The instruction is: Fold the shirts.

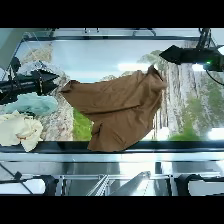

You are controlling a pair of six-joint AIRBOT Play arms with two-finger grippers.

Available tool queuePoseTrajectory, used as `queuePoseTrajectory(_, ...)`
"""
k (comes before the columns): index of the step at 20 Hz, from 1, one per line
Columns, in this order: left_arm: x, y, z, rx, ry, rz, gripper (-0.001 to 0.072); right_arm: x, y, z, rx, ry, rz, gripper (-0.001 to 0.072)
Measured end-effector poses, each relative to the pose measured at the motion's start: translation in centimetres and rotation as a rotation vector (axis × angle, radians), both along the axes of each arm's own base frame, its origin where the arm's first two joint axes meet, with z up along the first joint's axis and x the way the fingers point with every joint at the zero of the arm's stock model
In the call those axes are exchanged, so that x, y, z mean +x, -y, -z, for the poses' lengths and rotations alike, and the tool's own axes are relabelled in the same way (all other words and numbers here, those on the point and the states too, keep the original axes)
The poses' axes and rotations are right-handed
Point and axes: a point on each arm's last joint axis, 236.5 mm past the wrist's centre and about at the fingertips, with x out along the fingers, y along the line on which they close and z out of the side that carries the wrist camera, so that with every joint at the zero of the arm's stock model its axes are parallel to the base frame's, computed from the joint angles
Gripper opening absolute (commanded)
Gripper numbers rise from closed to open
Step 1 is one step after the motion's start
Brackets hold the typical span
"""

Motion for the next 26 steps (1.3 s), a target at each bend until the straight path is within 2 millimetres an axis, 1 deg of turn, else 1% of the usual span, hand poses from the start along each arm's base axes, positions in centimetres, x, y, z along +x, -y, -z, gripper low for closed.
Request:
queuePoseTrajectory(1, 0.6, -0.8, 0.7, 0.004, -0.011, -0.001, 0.0716, -0.1, 0.6, 0.7, 0.005, -0.029, 0.003, 0.0320)
queuePoseTrajectory(3, 1.3, -2.1, 1.6, 0.010, -0.038, 0.006, 0.0716, -1.5, 1.8, 2.3, 0.029, -0.123, -0.013, 0.0315)
queuePoseTrajectory(5, 1.4, -3.2, 2.6, 0.037, -0.079, 0.021, 0.0716, -4.4, 2.5, 4.7, 0.069, -0.261, -0.047, 0.0314)
queuePoseTrajectory(7, 1.1, -3.9, 4.0, 0.092, -0.119, 0.037, 0.0715, -8.3, 2.7, 7.5, 0.111, -0.418, -0.073, 0.0311)
queuePoseTrajectory(8, 1.1, -4.2, 4.7, 0.122, -0.139, 0.039, 0.0711, -10.5, 2.6, 8.9, 0.130, -0.492, -0.075, 0.0295)
queuePoseTrajectory(9, 1.1, -4.5, 5.4, 0.150, -0.149, 0.038, 0.0698, -12.7, 2.5, 10.2, 0.139, -0.555, -0.070, 0.0298)
queuePoseTrajectory(10, 1.2, -4.5, 5.9, 0.177, -0.157, 0.041, 0.0698, -15.2, 2.3, 11.7, 0.147, -0.623, -0.054, 0.0391)
queuePoseTrajectory(11, 1.4, -4.3, 6.3, 0.197, -0.160, 0.042, 0.0699, -17.3, 1.9, 12.8, 0.158, -0.675, -0.031, 0.0507)
queuePoseTrajectory(14, 2.3, -3.8, 7.2, 0.255, -0.151, 0.030, 0.0700, -23.5, 0.2, 16.3, 0.173, -0.801, 0.050, 0.0511)
queuePoseTrajectory(17, 3.6, -3.4, 7.6, 0.303, -0.123, 0.004, 0.0699, -27.8, -1.9, 19.5, 0.166, -0.900, 0.107, 0.0510)
queuePoseTrajectory(19, 4.2, -3.3, 8.0, 0.343, -0.110, -0.005, 0.0699, -29.5, -3.3, 21.2, 0.145, -0.945, 0.123, 0.0505)
queuePoseTrajectory(21, 4.4, -3.3, 8.8, 0.383, -0.107, -0.003, 0.0699, -30.1, -5.4, 22.1, 0.159, -0.970, 0.130, 0.0500)
queuePoseTrajectory(22, 4.5, -3.3, 9.2, 0.398, -0.107, -0.003, 0.0699, -30.0, -6.2, 22.5, 0.166, -0.972, 0.142, 0.0497)
queuePoseTrajectory(23, 4.6, -3.3, 9.5, 0.408, -0.107, -0.003, 0.0699, -29.8, -6.9, 22.9, 0.173, -0.966, 0.155, 0.0420)
queuePoseTrajectory(24, 4.8, -3.4, 10.0, 0.418, -0.107, -0.008, 0.0699, -29.5, -7.3, 23.4, 0.171, -0.957, 0.170, 0.0123)
queuePoseTrajectory(25, 5.0, -3.5, 10.4, 0.424, -0.110, -0.012, 0.0699, -29.2, -7.2, 24.0, 0.157, -0.940, 0.186, 0.0024)
queuePoseTrajectory(26, 5.1, -3.5, 10.9, 0.427, -0.115, -0.018, 0.0699, -28.7, -7.3, 24.3, 0.157, -0.923, 0.204, 0.0024)
